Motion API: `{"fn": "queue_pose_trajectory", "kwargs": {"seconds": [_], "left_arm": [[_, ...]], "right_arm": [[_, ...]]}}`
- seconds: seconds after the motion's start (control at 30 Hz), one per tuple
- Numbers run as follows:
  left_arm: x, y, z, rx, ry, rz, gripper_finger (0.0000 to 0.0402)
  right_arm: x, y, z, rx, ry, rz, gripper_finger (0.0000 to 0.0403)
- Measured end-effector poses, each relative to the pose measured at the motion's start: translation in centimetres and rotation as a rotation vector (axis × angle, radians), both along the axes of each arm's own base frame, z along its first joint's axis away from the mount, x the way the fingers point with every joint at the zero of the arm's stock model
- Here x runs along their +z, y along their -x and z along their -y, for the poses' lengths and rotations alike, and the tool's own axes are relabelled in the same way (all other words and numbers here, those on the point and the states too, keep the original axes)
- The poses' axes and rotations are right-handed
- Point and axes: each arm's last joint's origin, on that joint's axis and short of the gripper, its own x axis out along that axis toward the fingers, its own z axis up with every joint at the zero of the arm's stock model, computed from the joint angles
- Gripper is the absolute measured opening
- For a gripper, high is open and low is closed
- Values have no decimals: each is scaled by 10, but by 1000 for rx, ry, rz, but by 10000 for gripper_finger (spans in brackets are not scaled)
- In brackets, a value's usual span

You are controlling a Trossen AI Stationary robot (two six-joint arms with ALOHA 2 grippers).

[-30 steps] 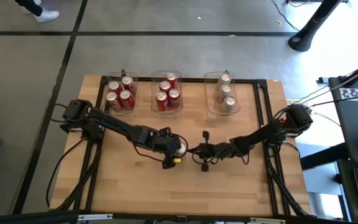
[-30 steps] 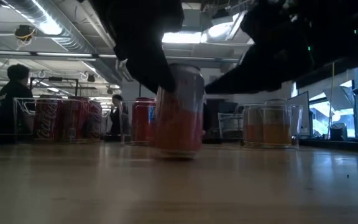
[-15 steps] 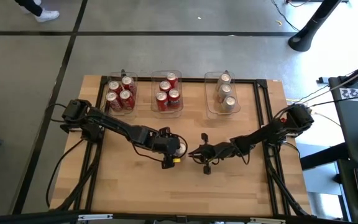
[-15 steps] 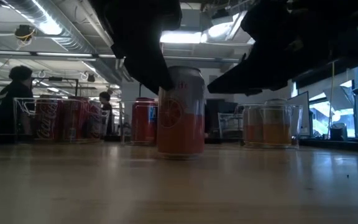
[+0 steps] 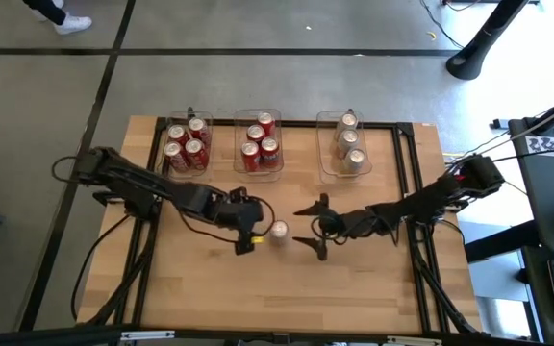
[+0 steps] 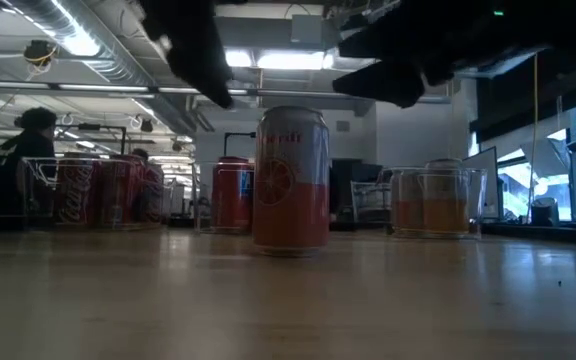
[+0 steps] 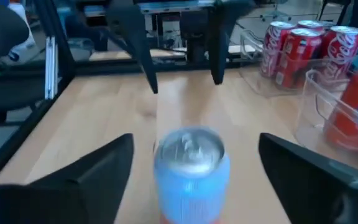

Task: Sort soda cans
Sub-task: Put the white soda can into the right transparent bin

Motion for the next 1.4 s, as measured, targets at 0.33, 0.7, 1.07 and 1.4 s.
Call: {"fn": "queue_pose_trajectory", "kwargs": {"seconds": [0.33,0.7,1.07,1.4], "left_arm": [[21,53,30,113,-181,13,300],[-29,92,56,202,-159,-43,300],[-48,102,52,275,-148,-67,300],[-48,101,51,277,-147,-65,300]], "right_arm": [[6,-53,10,-4,-56,-57,379],[-19,-66,6,-24,-84,-144,368],[-40,-71,5,-43,-80,-177,367],[-42,-72,4,-31,-31,-167,286]]}}
